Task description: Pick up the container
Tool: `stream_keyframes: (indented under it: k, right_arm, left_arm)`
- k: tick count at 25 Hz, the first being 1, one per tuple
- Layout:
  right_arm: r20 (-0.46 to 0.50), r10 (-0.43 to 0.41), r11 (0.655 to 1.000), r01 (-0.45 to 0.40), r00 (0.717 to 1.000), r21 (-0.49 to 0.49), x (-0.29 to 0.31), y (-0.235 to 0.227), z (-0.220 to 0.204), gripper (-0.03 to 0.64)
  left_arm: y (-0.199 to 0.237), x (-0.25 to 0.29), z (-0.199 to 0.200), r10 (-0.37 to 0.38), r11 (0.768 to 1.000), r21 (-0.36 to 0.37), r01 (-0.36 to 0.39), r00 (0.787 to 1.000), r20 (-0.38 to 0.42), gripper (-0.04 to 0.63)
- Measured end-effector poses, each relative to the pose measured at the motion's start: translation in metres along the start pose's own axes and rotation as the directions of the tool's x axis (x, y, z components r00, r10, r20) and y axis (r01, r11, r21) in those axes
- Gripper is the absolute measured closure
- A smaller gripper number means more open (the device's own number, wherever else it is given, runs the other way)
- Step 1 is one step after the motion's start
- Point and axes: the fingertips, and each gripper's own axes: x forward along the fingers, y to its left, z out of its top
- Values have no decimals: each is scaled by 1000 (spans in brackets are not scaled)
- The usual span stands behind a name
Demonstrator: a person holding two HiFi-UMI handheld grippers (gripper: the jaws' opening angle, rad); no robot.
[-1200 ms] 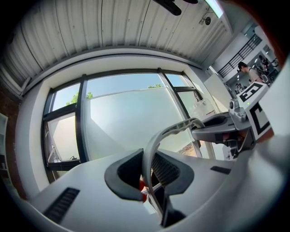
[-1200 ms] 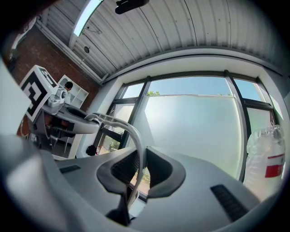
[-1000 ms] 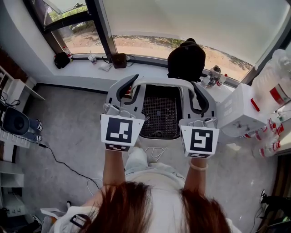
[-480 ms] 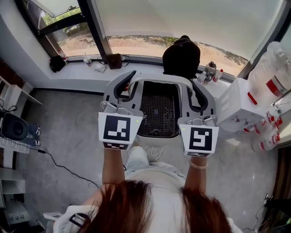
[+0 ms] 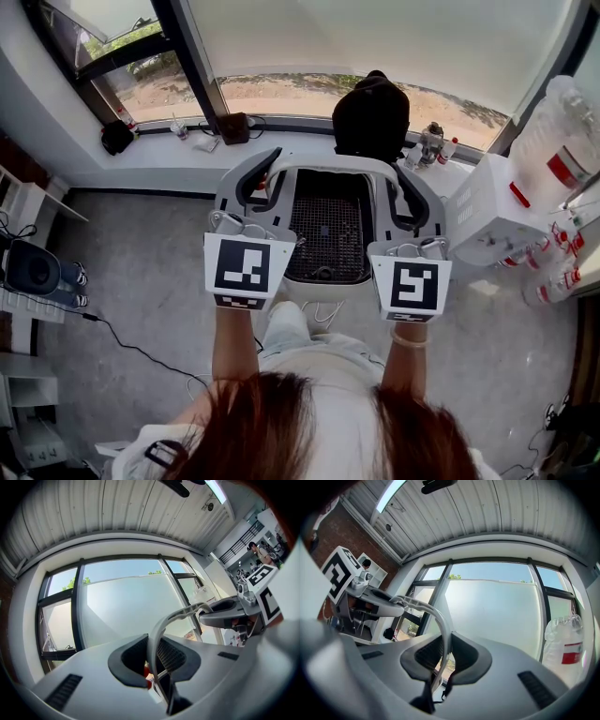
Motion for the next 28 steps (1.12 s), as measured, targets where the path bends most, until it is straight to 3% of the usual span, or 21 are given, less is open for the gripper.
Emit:
stream_keyframes:
  k: [28]
  right_arm:
    - [-16, -20, 1000, 20, 1000, -5, -5, 16, 1, 557]
  left_arm:
    - [5, -12, -10, -15, 1000, -11, 15, 1000, 11, 531]
